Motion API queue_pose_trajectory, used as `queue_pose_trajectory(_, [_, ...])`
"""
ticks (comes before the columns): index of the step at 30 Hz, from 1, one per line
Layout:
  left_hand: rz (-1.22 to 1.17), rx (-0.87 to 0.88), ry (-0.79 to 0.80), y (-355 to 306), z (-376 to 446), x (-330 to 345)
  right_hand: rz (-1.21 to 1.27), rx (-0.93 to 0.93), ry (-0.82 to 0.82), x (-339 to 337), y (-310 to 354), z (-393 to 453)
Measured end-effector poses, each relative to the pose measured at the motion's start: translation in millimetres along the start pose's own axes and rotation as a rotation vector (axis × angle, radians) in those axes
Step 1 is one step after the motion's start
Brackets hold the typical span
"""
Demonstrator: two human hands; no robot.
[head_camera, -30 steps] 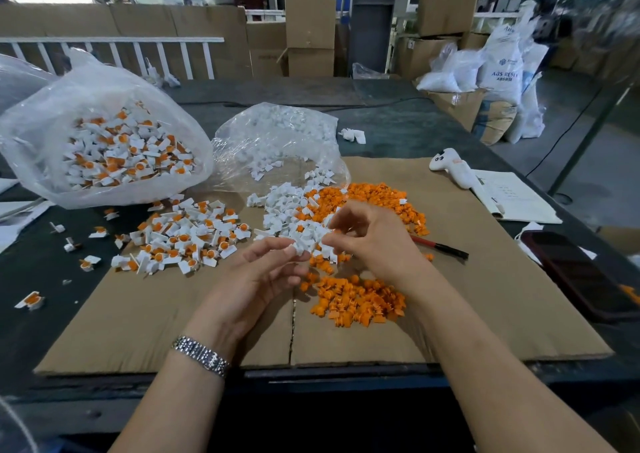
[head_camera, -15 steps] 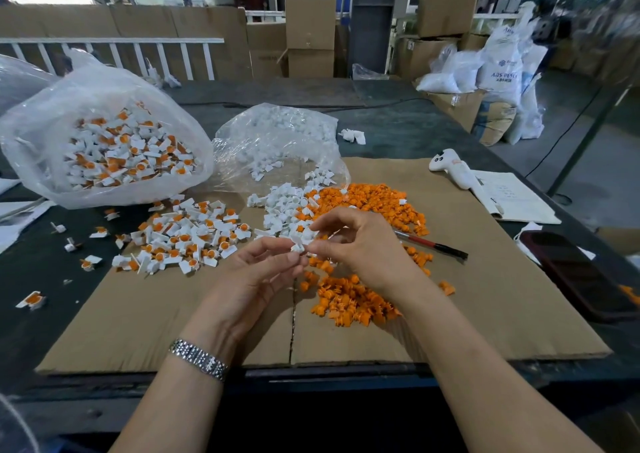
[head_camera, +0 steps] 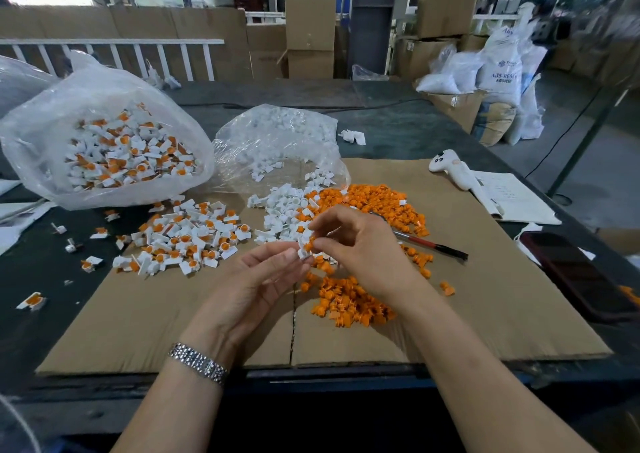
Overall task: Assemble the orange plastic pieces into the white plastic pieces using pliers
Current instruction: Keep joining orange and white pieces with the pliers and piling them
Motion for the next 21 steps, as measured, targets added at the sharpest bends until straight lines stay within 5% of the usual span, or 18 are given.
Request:
queue_pose_trajectory(6, [0.099,0.098,-0.061,-9.9,-7.9,4.5,-0.194,-0.081,0.045,7.6,15.2,0.6])
queue_pose_trajectory(13, [0.282,0.264,-0.137,-25.6,-26.0,22.3,-0.112,0.082,-0.175,7.4,1.8,-5.4])
queue_pose_trajectory(21, [-0.001,0.17,-0.055,-17.7,-23.4,19.6,-0.058,0.0,-0.023,8.1,11.6,-8.4])
Point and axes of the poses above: each hand's wrist, its own z-axis towards the middle knuckle, its own x-axis out of the palm, y = z × x, the point moved 10 cm from there along z, towards the middle knuckle, and after that the axes turned 6 degrees about -x, right-handed, at the moved point
